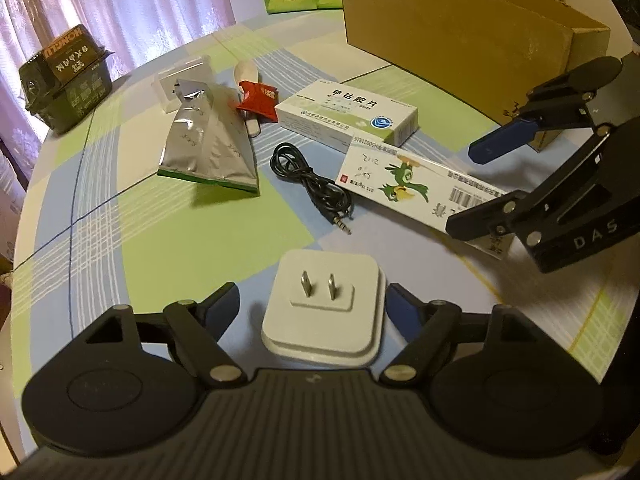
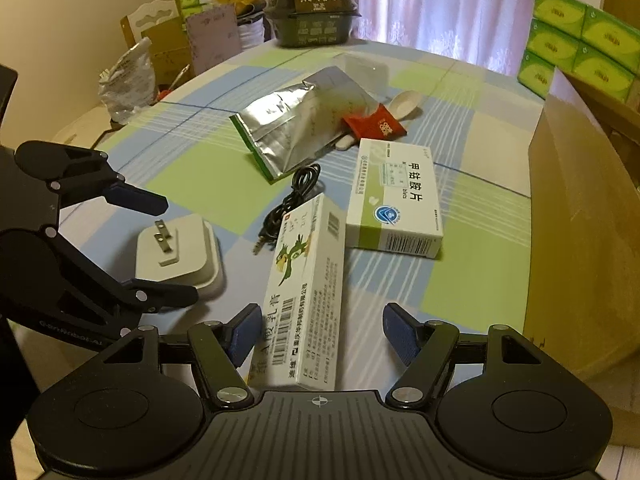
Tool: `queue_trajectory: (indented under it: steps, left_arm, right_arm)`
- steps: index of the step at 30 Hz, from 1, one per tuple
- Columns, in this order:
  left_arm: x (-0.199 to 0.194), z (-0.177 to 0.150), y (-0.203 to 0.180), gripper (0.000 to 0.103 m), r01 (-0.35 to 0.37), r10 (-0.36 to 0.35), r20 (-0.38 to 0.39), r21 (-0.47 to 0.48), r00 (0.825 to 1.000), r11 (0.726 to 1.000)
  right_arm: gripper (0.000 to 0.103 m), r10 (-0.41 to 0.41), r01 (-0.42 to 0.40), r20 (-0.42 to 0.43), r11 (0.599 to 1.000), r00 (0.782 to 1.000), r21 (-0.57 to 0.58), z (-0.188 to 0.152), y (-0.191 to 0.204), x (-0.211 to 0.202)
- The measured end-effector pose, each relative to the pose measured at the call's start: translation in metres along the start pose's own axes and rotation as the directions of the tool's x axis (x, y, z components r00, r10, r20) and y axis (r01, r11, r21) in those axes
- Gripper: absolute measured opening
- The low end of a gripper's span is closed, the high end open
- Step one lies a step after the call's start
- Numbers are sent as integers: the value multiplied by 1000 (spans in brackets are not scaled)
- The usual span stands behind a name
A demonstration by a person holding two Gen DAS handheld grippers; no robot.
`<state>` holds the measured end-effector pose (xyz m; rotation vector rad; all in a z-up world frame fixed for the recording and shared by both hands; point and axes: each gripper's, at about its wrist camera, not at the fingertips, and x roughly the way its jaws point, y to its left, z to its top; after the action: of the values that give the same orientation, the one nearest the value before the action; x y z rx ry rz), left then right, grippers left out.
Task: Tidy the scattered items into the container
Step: 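Grasp the white plug adapter with the left gripper while the right gripper grasps a white medicine tube box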
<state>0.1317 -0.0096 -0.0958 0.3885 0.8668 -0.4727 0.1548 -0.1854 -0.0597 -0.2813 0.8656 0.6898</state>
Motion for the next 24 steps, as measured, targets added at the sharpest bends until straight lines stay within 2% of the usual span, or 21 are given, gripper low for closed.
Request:
queue_trajectory:
  steps: [5,7,24]
  left_arm:
    - [8,1,2,73,24,-24,-17,-2,1000,1000]
    - [7,0,3,61,40,-40,-21,-19,999,999]
    - [0,-9,-1,65,0,-2,-26,-90,1000,996]
  right_arm:
    - [73,-10,10,-1,1000,1000,1,0,-1,3]
    - [73,-1,1,1,1000,1000,-16,0,1,4]
    - [72,19,-19,-11,1000,1000,23,4,1,21]
